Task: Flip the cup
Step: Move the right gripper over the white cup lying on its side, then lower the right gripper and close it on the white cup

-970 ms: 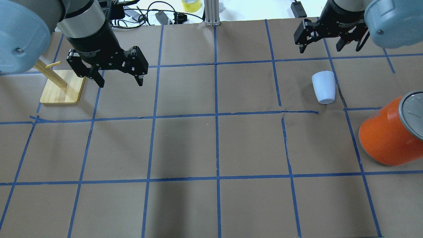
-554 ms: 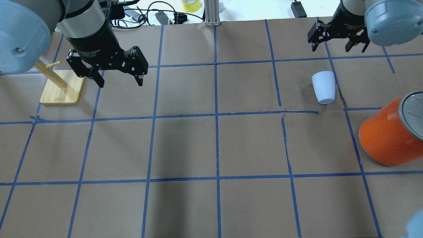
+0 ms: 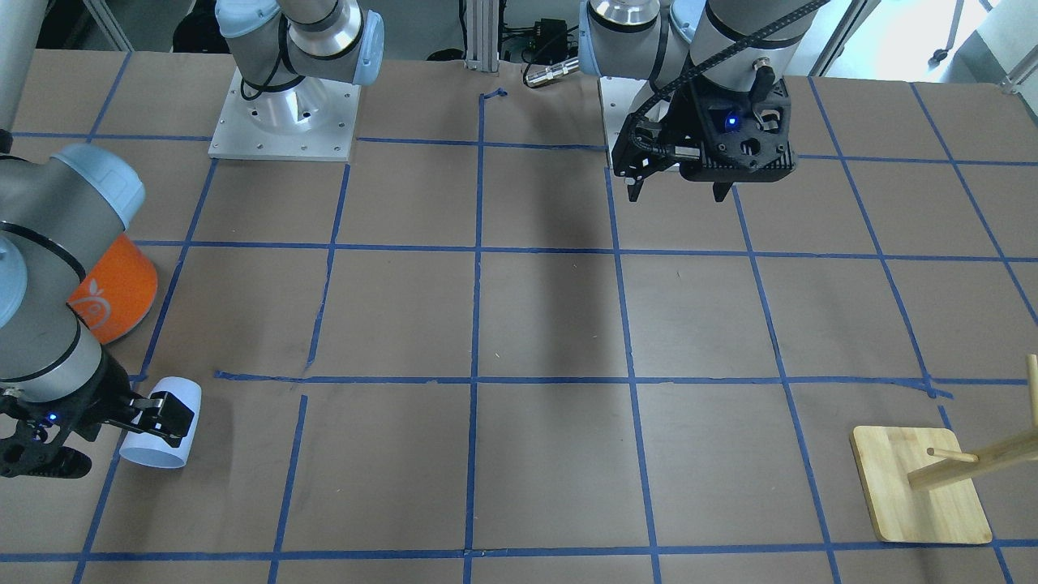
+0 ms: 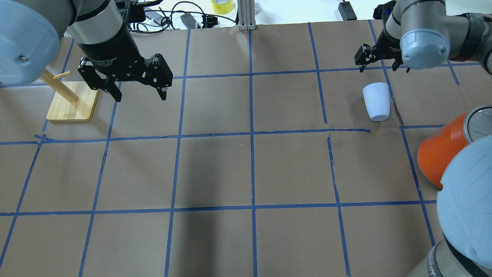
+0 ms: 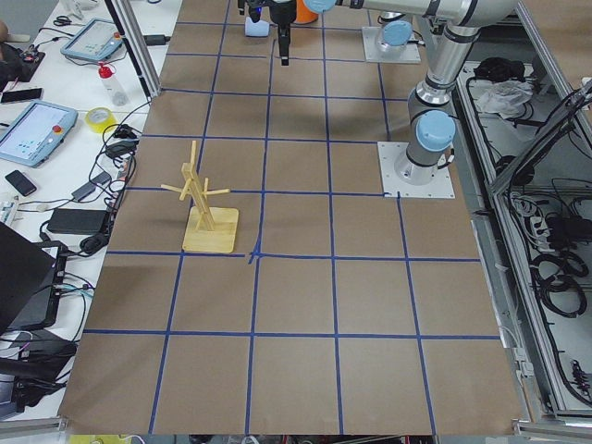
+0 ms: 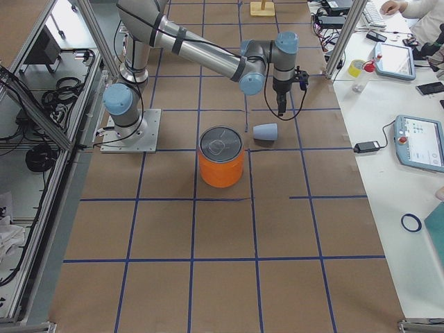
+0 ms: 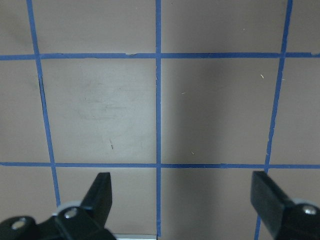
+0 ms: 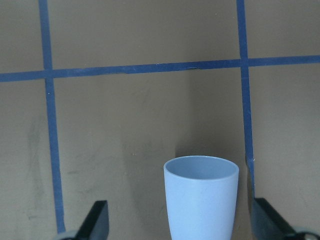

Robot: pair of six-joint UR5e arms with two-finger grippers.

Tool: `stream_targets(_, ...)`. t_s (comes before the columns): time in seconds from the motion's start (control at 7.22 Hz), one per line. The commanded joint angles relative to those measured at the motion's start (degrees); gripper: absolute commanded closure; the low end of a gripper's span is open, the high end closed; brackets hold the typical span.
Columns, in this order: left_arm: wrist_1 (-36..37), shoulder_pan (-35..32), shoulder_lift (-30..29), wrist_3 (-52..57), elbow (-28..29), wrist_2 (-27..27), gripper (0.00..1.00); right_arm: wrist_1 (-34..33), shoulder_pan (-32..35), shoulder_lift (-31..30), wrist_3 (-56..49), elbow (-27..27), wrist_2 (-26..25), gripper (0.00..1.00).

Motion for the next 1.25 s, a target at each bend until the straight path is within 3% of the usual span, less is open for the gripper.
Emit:
stream_targets(0.0, 0.0, -0.03, 0.0, -0.06, 0.0, 0.0, 0.0, 0.06, -1.29, 2.64, -0.48, 0.11, -0.14, 0.0)
stream_targets(0.55, 0.0, -0.03, 0.0, 0.03, 0.0, 0.0, 0.0, -0.72, -1.38, 3.79, -1.89, 2.82, 0.03, 0.0)
stream_targets(0.83, 0.0, -0.03, 0.0, 0.03, 0.0, 0.0, 0.0, -6.06, -1.56, 4.67, -2.76, 5.2, -2.24, 0.0)
stream_targets(1.11, 0.0, -0.03, 0.0, 0.03, 0.0, 0.0, 0.0, -6.61, -1.56, 4.93, -4.26, 5.21, -2.16, 0.0)
